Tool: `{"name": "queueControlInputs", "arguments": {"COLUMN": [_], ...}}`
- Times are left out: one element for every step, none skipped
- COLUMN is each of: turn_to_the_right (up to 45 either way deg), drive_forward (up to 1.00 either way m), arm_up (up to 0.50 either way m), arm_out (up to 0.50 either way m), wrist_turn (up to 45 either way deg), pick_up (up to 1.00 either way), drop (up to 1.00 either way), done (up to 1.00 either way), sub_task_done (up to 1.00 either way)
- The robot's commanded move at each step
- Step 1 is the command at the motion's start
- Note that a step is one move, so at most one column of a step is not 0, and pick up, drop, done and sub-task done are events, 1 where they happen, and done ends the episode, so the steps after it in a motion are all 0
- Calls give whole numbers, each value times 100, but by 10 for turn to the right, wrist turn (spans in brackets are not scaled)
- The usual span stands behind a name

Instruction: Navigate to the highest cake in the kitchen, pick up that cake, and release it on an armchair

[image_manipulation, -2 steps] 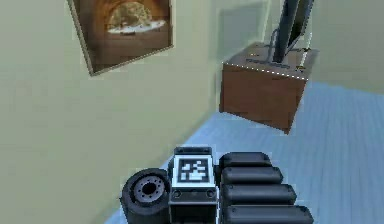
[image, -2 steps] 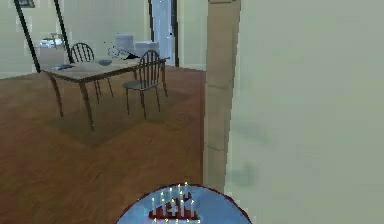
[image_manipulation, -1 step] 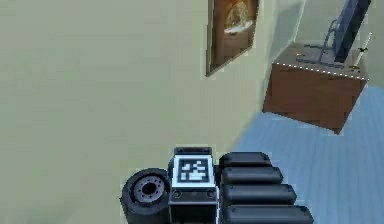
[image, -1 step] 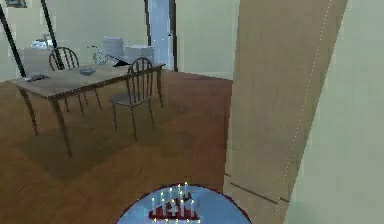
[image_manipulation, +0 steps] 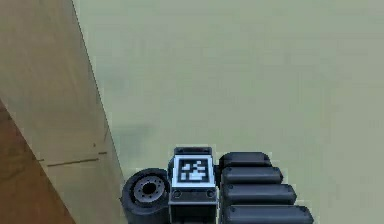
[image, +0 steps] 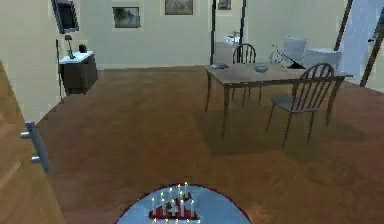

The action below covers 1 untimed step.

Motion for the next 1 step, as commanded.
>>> {"name": "queueControlInputs", "arguments": {"turn_to_the_right": [-60], "drive_forward": [0], "arm_up": [0], "arm_out": [0], "wrist_turn": [0], "pick_up": [0], "drop": [0], "done": [0], "sub_task_done": [0]}}
